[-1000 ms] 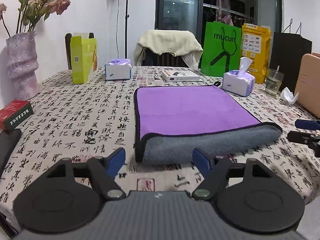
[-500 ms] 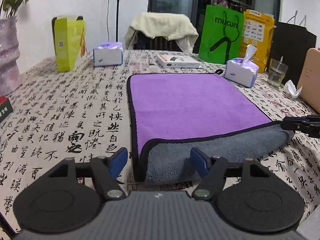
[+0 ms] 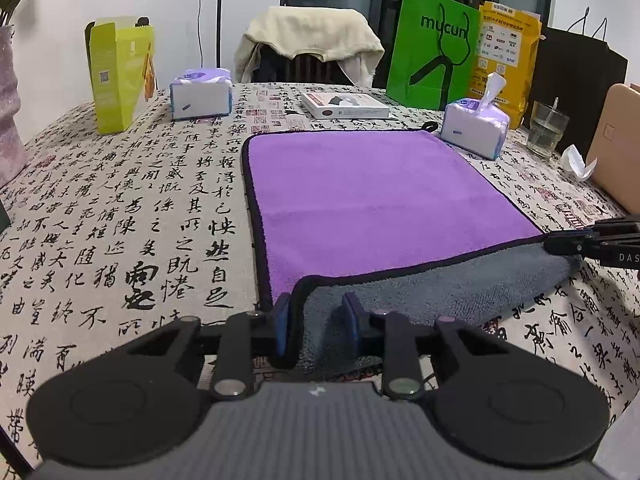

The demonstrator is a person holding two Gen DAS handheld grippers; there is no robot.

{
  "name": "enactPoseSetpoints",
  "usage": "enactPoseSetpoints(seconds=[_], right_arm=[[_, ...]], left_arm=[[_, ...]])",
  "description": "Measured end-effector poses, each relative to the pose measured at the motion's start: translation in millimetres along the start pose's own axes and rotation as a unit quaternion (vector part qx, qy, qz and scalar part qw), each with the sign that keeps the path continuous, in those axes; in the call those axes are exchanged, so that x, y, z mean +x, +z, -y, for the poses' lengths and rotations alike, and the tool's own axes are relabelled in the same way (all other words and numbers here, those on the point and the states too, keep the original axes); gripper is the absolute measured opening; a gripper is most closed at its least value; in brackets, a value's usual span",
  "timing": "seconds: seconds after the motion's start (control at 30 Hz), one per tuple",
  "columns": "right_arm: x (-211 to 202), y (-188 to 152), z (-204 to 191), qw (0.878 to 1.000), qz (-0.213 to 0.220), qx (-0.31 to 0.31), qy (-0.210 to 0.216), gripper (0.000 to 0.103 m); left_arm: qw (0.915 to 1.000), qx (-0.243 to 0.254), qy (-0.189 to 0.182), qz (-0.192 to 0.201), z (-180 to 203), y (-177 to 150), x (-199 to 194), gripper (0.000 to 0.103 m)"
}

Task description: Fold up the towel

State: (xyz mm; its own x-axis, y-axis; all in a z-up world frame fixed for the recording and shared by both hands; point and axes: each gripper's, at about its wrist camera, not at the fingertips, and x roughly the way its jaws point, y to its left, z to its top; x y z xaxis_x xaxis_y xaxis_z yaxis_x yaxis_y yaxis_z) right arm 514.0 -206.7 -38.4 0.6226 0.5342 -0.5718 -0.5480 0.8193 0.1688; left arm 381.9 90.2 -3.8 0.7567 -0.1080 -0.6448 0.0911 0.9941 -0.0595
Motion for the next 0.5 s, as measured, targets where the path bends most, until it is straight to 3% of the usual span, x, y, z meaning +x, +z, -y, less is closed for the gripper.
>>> enactPoseSetpoints(seconds=[0.17,0.3,0.43,0.5], right_arm=[[-4.3,0.7,-9.6,0.999,0.007,-0.033,-0.006,0.005],[-7.9,-0.9,-11.3,0.999,0.012,-0.039,0.006,0.005],[-8.3,-0.9,-8.2,0.999,0.008,-0.038,0.015,0.006],[-5.4,-2.1,-6.7,0.999,-0.004,-0.036,0.024,0.012]], left_arm=[[0.9992,0.039,-0.002,-0.004,7.7,0.4,-3.2,0.027],[0.9987,0.05,-0.008,-0.006,8.6,0.8,-4.8,0.014],[0.9984,0.055,-0.011,-0.007,9.0,0.3,-4.7,0.015],[0.9979,0.062,-0.014,-0.014,9.4,-0.9,-2.4,0.015]])
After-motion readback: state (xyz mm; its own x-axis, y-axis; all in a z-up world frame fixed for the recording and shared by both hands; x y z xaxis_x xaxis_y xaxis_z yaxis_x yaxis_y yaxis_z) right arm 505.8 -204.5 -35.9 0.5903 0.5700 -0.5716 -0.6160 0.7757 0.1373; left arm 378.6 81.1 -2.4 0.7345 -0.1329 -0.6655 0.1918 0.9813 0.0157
